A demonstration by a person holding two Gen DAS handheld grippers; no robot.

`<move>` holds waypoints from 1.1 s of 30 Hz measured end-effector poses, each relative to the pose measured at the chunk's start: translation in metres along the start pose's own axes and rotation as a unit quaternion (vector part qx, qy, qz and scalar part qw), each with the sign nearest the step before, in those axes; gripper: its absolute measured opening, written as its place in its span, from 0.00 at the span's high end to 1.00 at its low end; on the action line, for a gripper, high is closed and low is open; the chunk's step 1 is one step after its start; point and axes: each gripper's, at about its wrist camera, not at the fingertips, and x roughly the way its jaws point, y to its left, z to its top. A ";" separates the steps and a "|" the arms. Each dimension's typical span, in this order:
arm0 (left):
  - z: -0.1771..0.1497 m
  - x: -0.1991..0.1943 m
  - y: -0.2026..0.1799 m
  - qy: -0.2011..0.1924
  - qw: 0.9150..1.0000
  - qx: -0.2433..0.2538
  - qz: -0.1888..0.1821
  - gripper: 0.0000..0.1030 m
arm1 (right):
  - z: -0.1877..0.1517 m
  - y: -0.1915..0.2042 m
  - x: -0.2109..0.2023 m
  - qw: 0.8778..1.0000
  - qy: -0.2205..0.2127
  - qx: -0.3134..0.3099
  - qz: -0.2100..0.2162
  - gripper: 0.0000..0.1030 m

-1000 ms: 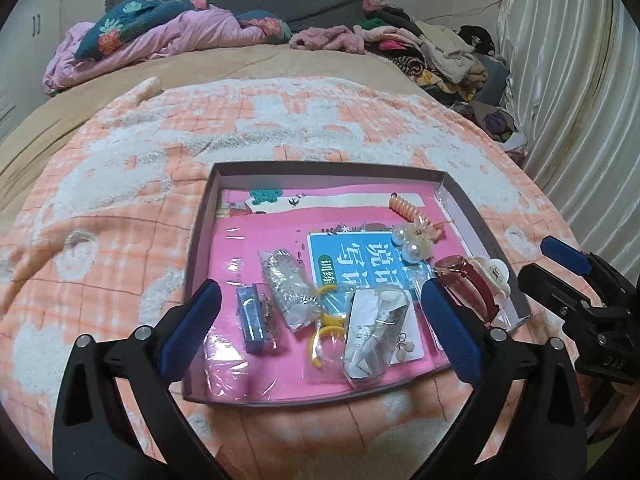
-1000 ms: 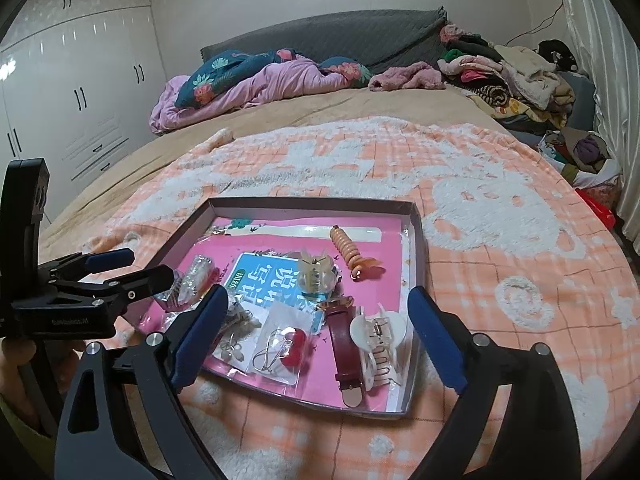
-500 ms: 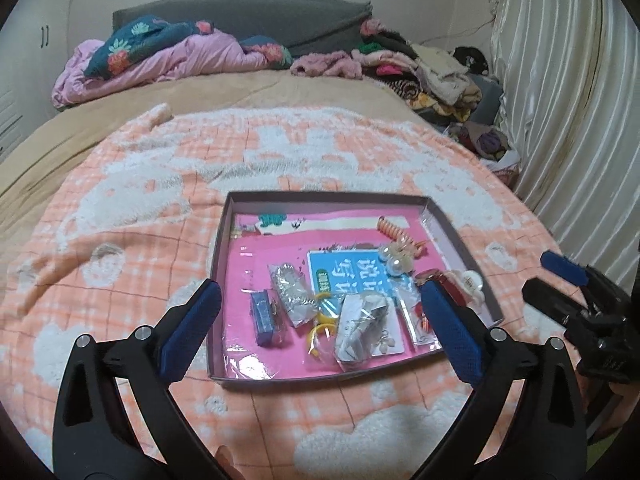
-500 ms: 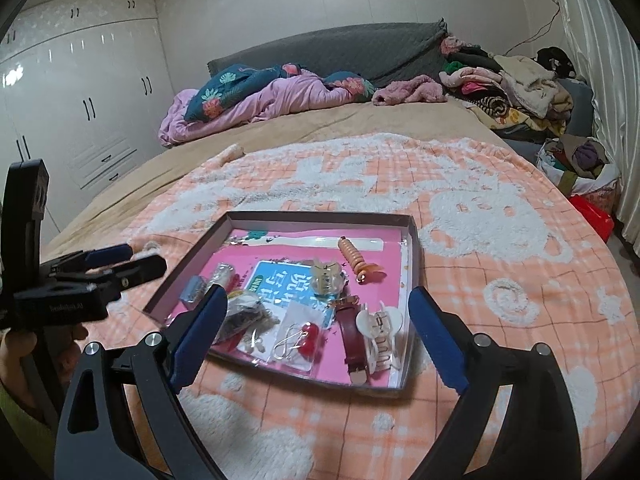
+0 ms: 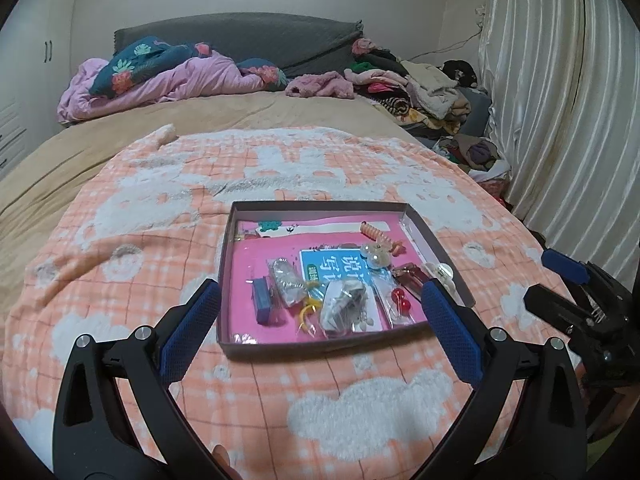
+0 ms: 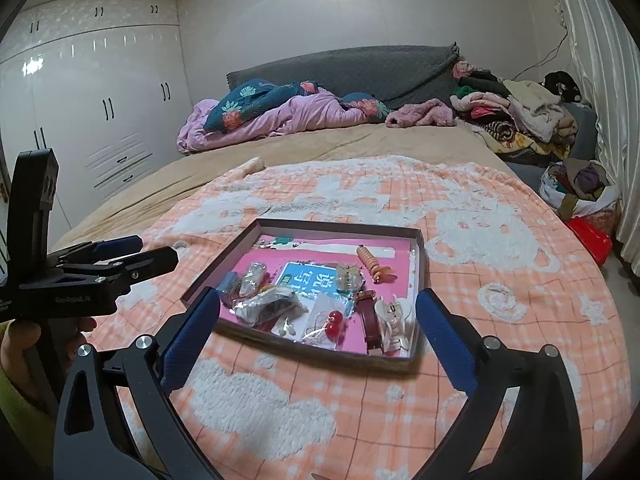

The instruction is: Organize jewelry

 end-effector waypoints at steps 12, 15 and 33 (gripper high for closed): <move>-0.061 -0.012 0.003 0.020 0.999 -0.007 0.027 0.09 | -0.050 -0.007 -0.015 0.999 0.017 0.017 -0.034 0.05; -0.079 -0.013 -0.002 0.026 0.999 -0.002 0.030 0.09 | -0.063 -0.006 -0.012 0.999 0.034 0.020 -0.034 0.05; -0.107 -0.013 -0.007 0.049 0.998 0.007 0.035 0.09 | -0.089 0.003 -0.010 0.997 0.074 0.007 -0.027 0.05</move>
